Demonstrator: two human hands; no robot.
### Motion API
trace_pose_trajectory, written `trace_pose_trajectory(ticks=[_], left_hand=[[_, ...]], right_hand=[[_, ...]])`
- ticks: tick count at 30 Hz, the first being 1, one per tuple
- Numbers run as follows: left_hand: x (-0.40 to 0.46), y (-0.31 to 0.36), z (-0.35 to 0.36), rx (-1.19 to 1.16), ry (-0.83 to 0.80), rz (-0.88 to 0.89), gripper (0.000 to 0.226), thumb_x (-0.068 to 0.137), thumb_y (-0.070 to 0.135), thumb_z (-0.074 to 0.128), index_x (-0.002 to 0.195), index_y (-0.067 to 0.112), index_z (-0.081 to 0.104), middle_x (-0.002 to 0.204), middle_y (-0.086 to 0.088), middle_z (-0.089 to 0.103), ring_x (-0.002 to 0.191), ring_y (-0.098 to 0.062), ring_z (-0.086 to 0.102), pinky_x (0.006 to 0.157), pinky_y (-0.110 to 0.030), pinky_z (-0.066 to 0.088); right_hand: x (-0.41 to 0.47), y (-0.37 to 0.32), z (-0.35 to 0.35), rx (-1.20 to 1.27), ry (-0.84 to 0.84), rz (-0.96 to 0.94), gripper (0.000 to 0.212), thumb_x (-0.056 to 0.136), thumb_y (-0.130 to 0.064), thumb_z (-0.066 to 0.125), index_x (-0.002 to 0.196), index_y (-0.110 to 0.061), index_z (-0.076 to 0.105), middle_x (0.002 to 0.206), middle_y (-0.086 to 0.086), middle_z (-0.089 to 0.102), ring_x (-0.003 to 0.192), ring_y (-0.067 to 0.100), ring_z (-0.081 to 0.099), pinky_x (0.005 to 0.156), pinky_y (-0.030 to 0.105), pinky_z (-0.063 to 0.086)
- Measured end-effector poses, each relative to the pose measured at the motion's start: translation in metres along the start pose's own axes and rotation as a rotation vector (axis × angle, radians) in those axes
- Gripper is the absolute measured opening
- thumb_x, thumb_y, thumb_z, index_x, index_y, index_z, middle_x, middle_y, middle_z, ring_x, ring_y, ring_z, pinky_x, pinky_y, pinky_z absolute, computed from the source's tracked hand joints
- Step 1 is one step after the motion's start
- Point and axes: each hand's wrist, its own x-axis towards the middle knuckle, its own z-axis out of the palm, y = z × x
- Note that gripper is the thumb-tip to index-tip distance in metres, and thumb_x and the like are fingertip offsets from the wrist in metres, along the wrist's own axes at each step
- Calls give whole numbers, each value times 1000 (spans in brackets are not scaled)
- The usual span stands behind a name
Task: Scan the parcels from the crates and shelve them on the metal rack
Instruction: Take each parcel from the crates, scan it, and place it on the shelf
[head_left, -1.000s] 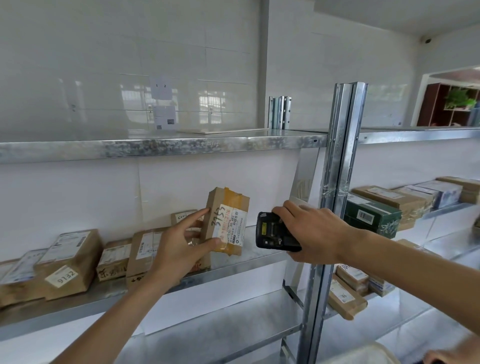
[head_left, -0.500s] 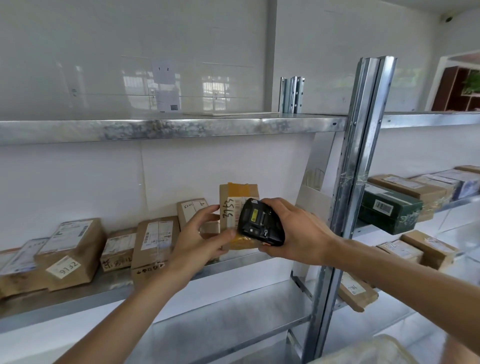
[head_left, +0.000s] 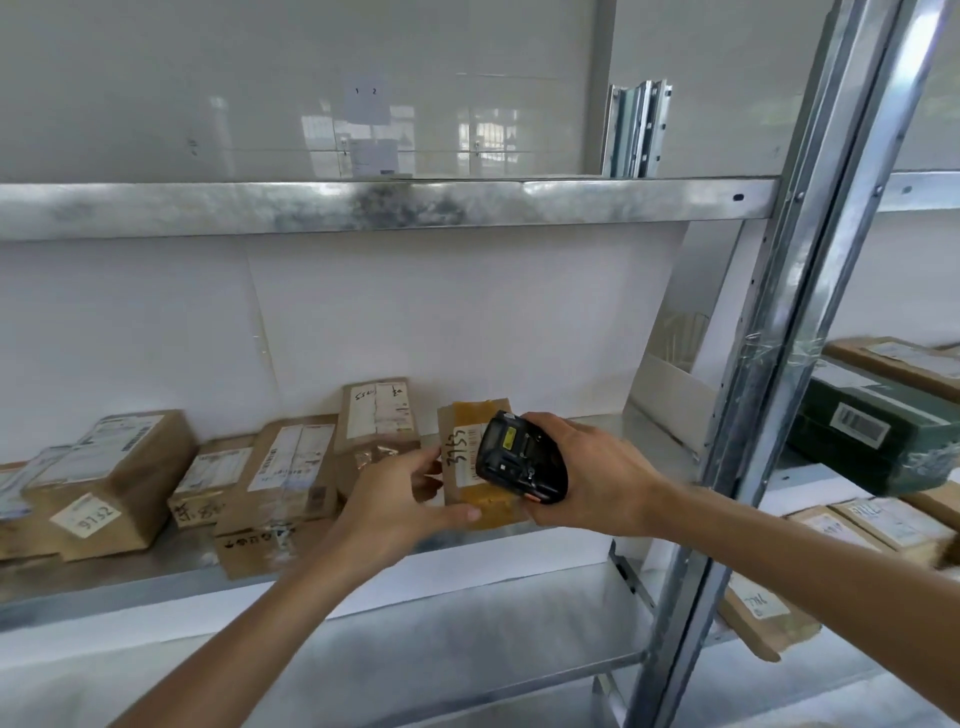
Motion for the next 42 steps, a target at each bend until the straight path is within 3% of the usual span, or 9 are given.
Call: trace_pose_trajectory(ticks=[7, 12, 20, 24, 27, 30, 34, 39, 42], left_hand=[[12, -30, 21, -5, 4, -93, 72, 66, 35, 95, 131, 28, 65, 111, 15, 75, 101, -4, 72, 90, -30, 60], [17, -45, 35, -25, 87, -114, 63, 69, 21, 94, 124, 33, 65, 108, 14, 76, 100, 0, 71, 80, -14, 56], [23, -58, 62, 37, 222, -91, 54, 88, 23, 78, 137, 33, 57, 114, 26, 68, 108, 8, 64, 99, -19, 52], [26, -53, 71, 88, 251, -60, 43, 90, 41, 69, 119, 58, 42, 94, 56, 56, 99, 25, 57, 84, -1, 45], [32, -57, 77, 132, 299, -18, 37, 94, 39, 67, 124, 50, 48, 103, 42, 62, 105, 14, 60, 86, -5, 46], [39, -64, 82, 131, 324, -3, 39, 97, 39, 64, 135, 29, 58, 120, 18, 67, 112, -1, 62, 96, -29, 54], [47, -65, 90, 162, 367, -11, 41, 99, 34, 63, 136, 19, 58, 127, 11, 61, 116, -6, 56, 102, -37, 50], [57, -71, 96, 200, 367, -61, 48, 101, 35, 58, 145, 17, 50, 139, 7, 53, 124, -4, 46, 101, -7, 33], [62, -75, 99, 200, 402, -75, 49, 103, 26, 56, 150, 14, 46, 145, 5, 48, 127, 2, 38, 104, -5, 26]], right_hand=[[20, 34, 37, 69, -47, -4, 92, 62, -65, 74, 144, -40, 39, 125, -18, 65, 105, 11, 64, 86, 34, 57], [30, 51, 58, 86, -69, 16, 90, 61, -53, 78, 142, -41, 40, 121, -18, 65, 102, 13, 64, 83, 39, 58], [44, 65, 77, 82, -69, 27, 85, 65, -54, 79, 141, -42, 40, 122, -18, 65, 104, 13, 64, 82, 38, 58], [51, 71, 81, 109, -66, 42, 83, 66, -53, 80, 139, -41, 41, 118, -17, 66, 99, 14, 65, 82, 39, 58], [58, 76, 82, 133, -58, 45, 82, 68, -52, 82, 139, -38, 44, 114, -16, 66, 95, 13, 64, 80, 36, 58], [64, 79, 81, 143, -51, 42, 79, 70, -49, 82, 139, -36, 46, 112, -16, 67, 95, 13, 64, 79, 33, 57], [75, 85, 79, 134, -48, 21, 82, 70, -50, 83, 142, -35, 46, 118, -16, 66, 102, 12, 63, 81, 30, 54], [89, 91, 83, 136, -42, 12, 81, 69, -48, 84, 141, -35, 47, 118, -16, 66, 103, 11, 62, 82, 31, 55], [96, 93, 88, 141, -31, 5, 81, 69, -48, 84, 139, -34, 48, 116, -15, 66, 100, 12, 63, 82, 32, 56]])
